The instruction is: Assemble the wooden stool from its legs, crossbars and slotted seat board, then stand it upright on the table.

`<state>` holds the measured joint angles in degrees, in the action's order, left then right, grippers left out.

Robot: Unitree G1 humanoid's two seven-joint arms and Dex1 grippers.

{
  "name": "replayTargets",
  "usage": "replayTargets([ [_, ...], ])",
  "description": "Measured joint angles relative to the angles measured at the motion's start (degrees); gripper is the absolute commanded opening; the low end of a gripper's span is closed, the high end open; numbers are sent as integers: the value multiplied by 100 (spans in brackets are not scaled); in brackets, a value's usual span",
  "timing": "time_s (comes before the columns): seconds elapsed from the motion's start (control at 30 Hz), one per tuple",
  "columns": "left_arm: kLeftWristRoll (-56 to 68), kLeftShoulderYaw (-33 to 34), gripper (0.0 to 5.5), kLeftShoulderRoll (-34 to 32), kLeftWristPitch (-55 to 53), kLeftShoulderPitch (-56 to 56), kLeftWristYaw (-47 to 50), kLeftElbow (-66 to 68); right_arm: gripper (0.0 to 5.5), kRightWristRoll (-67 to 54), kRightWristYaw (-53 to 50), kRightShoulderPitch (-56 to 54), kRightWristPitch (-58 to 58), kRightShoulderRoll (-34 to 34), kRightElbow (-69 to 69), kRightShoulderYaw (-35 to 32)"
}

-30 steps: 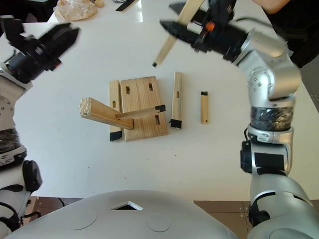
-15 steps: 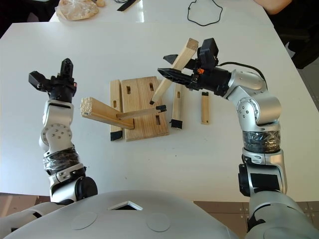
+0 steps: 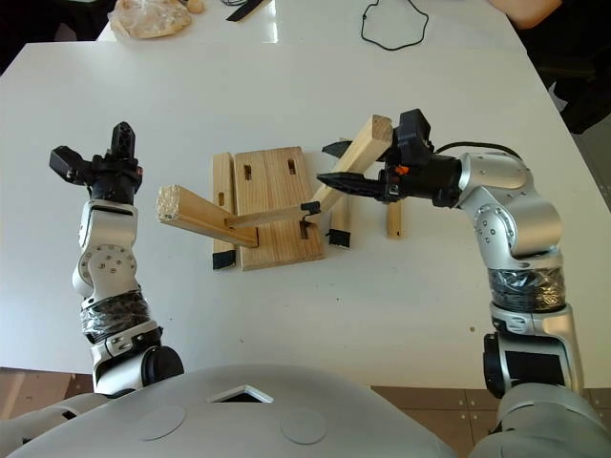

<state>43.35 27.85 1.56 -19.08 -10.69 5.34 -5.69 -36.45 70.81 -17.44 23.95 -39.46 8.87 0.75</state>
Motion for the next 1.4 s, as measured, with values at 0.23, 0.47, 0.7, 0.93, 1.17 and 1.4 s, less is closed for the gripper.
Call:
replayTargets([
  [0.23, 0, 0, 325, 13, 58, 68, 3, -18, 201, 43, 210, 75, -533, -142, -3, 180],
  [0.47, -39, -63, 325, -268, -82, 73, -179, 117, 201, 90, 292, 401, -1230, -193, 181, 237],
  [0.7, -35, -104, 325, -471, -262, -14, -311, 268, 201, 108, 121, 625, -1443, -92, 493, 359],
  [0.93, -35, -120, 325, -583, -343, -26, -382, 331, 201, 83, -57, 763, -1443, -49, 690, 398],
  [1.17, -34, -111, 325, -574, -383, 41, -389, 311, 201, -279, -398, 964, -1072, 89, 822, 318],
  [1.4, -37, -52, 325, -621, -399, 58, -392, 329, 201, -544, -599, 1149, -772, 117, 1024, 214],
])
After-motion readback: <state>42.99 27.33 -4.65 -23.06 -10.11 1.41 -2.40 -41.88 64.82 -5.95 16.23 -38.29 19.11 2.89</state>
